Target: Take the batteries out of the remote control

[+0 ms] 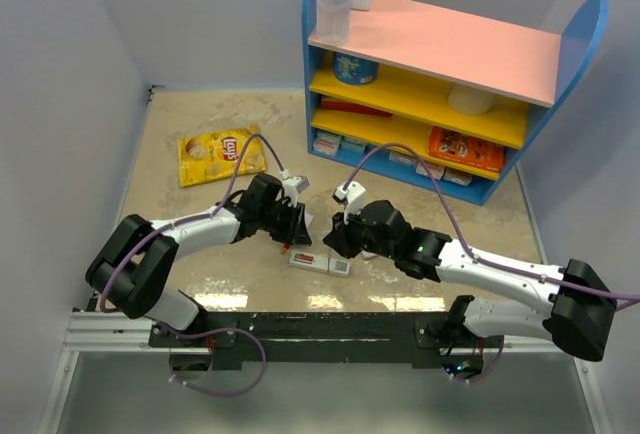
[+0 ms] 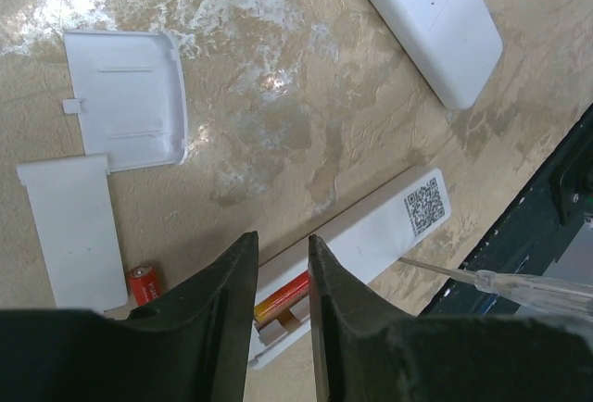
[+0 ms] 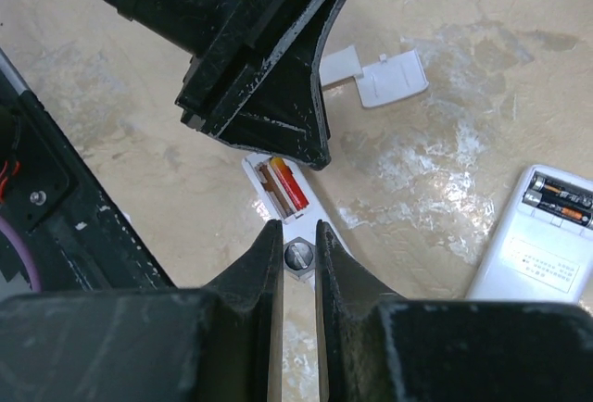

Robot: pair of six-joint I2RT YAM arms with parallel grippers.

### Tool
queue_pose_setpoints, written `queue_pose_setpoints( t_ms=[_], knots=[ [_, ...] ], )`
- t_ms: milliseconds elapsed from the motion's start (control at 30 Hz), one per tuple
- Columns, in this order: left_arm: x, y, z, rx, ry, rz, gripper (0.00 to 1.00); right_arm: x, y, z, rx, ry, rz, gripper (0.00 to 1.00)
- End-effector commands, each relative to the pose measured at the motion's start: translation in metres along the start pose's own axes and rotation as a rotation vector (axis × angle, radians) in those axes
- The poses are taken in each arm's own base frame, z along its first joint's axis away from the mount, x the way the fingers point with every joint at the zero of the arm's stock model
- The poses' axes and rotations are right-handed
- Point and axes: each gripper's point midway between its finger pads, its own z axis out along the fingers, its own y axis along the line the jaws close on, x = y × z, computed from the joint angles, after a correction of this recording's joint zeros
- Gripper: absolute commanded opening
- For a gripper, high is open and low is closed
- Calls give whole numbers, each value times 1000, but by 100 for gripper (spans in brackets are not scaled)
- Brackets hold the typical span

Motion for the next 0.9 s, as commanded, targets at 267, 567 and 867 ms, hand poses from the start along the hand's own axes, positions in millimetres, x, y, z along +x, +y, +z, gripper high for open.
queue_pose_setpoints(
  t_ms=[267,567,867],
  knots=[
    [4,-4,6,16,11,0,33,-40,-27,-3,161,-152,-130,0],
    [8,-18,9,54,15,-1,33,-50,-19,8,135,-172,-120,0],
    [9,-25,13,74,0,-2,33,-63,-16,19,141,-166,-130,0]
  ],
)
